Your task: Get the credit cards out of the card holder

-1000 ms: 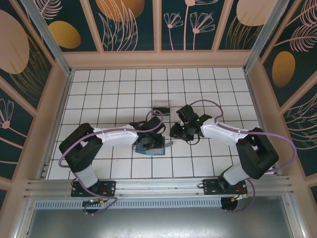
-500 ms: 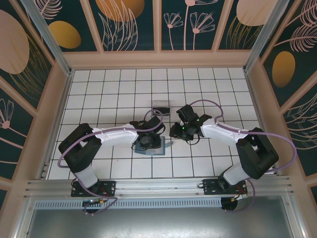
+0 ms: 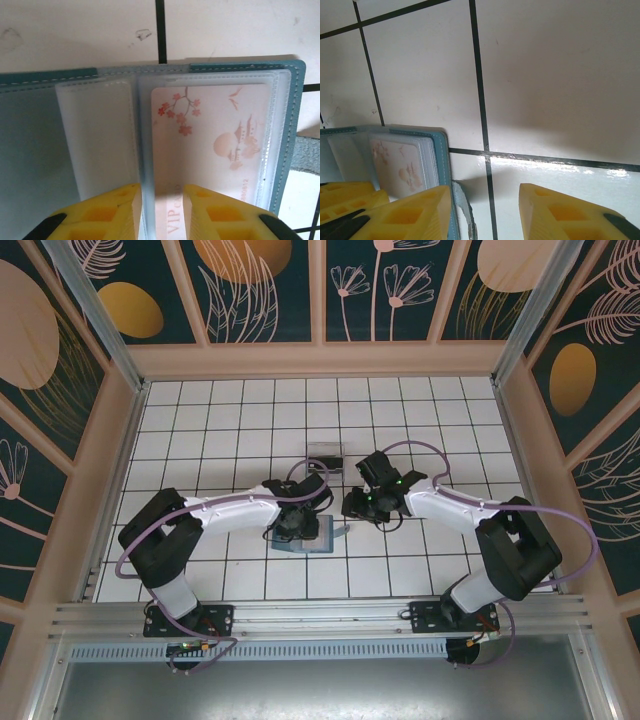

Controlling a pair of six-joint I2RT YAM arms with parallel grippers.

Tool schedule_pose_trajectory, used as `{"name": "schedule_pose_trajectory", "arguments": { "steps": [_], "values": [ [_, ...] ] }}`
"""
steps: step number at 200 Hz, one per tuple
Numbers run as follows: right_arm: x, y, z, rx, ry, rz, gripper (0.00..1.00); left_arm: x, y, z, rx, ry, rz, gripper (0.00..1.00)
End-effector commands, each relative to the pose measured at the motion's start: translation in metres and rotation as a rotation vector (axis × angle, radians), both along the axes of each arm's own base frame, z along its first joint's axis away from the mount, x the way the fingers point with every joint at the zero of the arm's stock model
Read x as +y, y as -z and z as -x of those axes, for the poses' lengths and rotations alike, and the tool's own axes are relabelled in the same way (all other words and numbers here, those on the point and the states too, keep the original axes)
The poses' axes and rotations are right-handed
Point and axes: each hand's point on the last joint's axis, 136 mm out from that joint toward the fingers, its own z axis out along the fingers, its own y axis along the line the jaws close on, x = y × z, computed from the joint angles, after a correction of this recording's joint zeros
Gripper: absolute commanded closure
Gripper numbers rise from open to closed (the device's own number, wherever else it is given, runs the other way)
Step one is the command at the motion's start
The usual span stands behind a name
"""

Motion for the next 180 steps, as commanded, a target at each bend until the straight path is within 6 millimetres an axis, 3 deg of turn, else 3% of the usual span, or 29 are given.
{"name": "schedule_pose_trajectory", "arguments": {
  "steps": [1,58,180],
  "values": [
    [0.002,0.005,0.002,0.009,-0.007,-0.004,0.59,0.01,-0.001,0.002,0.003,0.029,-0.085,0.69],
    [0.001,0.006,0.003,0.012,-0.006,-0.002,0.59,0.016,-0.004,0.0,-0.006,0.042,-0.143,0.68],
    [0.001,0.005,0.003,0.011,-0.009,0.001,0.59,0.051,-0.012,-0.001,-0.022,0.043,-0.328,0.67]
  ]
}}
